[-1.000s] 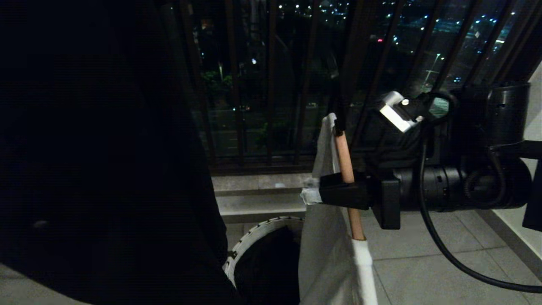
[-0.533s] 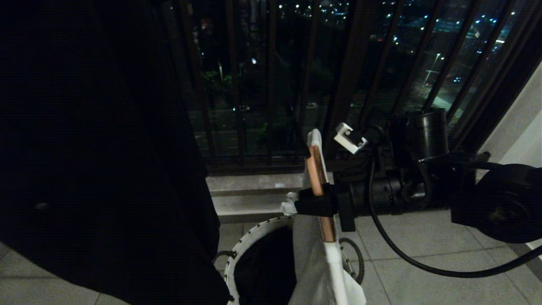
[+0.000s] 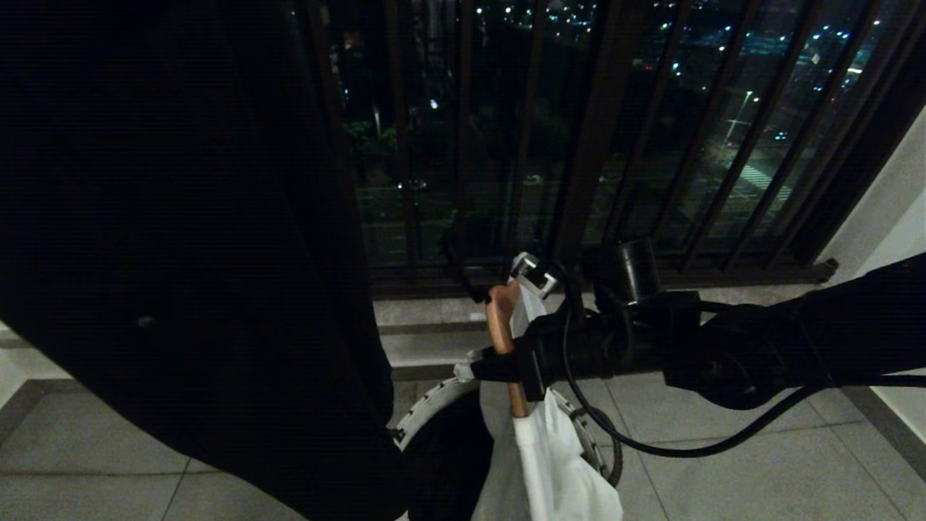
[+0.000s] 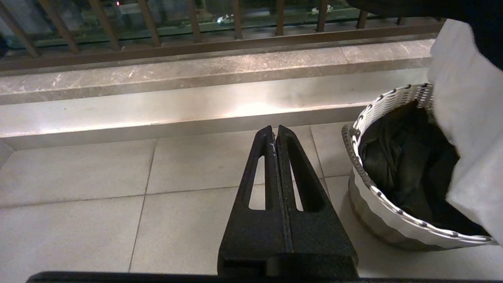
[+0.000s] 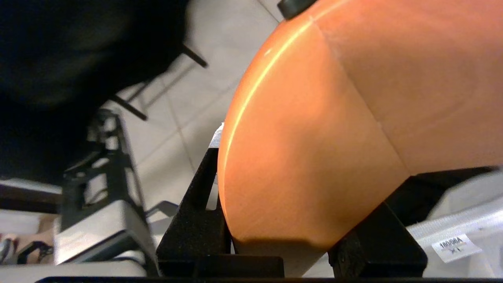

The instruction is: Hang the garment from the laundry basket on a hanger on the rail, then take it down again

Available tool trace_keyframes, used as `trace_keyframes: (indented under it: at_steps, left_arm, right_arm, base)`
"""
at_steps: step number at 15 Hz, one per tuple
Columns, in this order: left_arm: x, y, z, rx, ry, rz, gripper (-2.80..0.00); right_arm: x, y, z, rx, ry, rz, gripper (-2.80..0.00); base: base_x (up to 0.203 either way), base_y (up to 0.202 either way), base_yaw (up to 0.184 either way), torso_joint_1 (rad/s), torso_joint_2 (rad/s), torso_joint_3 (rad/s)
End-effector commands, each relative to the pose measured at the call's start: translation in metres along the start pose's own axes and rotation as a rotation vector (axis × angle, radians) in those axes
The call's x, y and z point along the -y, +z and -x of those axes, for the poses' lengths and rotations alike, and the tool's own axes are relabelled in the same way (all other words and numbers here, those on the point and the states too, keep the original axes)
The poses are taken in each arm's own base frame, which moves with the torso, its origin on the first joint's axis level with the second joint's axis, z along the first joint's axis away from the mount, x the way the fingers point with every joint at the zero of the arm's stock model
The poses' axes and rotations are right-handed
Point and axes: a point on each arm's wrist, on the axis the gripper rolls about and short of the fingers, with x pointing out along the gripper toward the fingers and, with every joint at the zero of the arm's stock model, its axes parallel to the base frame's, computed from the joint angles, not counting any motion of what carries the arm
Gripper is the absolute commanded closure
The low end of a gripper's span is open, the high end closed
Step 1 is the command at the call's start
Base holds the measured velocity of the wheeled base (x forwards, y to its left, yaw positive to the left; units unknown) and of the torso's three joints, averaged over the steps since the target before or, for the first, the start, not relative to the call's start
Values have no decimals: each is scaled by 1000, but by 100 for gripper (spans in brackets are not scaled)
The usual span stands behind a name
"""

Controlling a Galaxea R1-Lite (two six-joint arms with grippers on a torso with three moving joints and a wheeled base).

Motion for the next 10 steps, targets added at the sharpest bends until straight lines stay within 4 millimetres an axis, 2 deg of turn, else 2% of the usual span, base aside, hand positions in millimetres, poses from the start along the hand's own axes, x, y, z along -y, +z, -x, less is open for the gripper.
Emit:
trace_keyframes:
  at_steps: [1,5,10]
  left_arm:
    - [0,-1,0,-2,0,0,0]
    - [0,-1,0,-2,0,0,0]
    - [0,-1,0,-2,0,0,0]
  right_arm:
    - [12,-13,-15,-38,-11,-27,0]
    - [19,-30,-36,-91,-46,-29,0]
    - [17,-38,-67,-123,-80,-12,0]
  base:
    - [0,0,0,0,0,0]
    - [0,0,0,0,0,0]
    - [0,0,0,0,0,0]
